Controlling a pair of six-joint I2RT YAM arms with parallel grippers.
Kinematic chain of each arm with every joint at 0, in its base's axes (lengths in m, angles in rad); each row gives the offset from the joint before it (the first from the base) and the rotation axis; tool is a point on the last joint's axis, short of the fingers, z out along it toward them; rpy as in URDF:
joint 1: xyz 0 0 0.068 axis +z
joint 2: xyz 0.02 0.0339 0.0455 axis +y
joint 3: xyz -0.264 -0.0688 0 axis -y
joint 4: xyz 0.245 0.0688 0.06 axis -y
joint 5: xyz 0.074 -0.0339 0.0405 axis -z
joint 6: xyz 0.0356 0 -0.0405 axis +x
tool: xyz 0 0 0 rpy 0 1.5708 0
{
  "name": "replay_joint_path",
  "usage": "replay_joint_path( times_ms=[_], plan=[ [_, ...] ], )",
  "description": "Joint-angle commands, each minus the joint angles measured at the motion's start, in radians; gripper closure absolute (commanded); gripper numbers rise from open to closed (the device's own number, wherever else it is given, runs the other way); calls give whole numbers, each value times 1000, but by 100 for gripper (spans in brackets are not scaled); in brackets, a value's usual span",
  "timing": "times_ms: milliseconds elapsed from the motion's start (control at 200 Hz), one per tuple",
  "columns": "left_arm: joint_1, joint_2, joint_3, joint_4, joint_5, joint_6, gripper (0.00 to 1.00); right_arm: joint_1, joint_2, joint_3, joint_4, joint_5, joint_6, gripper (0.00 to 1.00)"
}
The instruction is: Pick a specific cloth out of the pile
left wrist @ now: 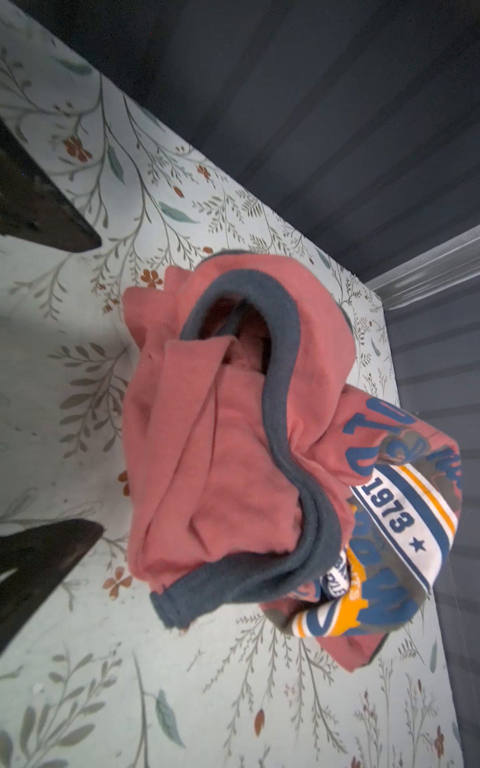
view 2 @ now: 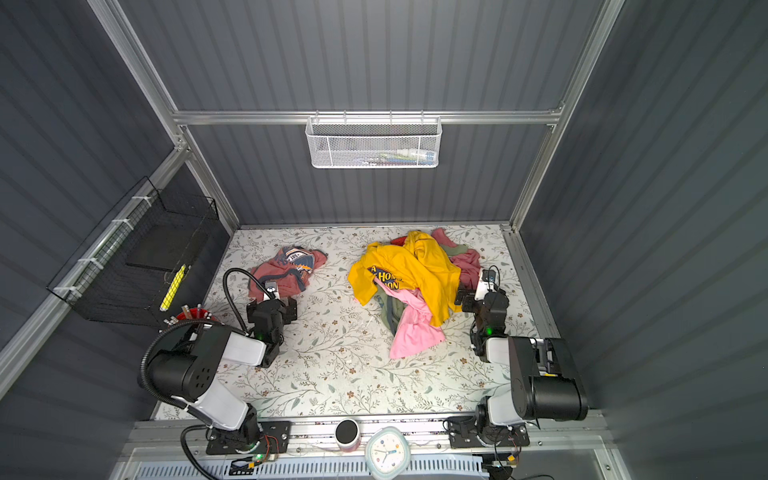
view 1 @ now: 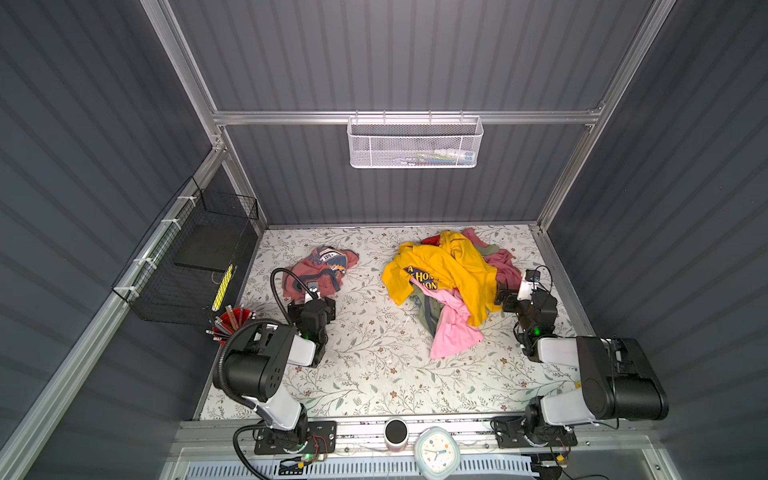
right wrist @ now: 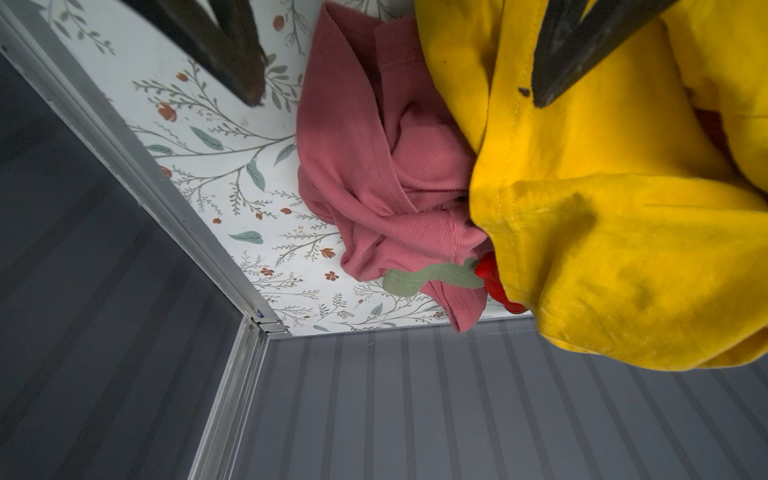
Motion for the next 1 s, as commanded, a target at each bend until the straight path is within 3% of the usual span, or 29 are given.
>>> replay_joint_path(
  times_ms=[0,180,245,996],
  plan=[
    [33,47,1,175,102,4,0,-7,4,15,-6,-20,15,1],
    [121,25,143,-159,283,-46,0,-10,5,16,-7,-24,16,1],
    [135,38,132,-103,299,-48,0,-12,5,18,-7,-23,16,1],
    [134,34,137,-126,302,-50,0,-15,5,20,-12,-25,21,1]
  ],
)
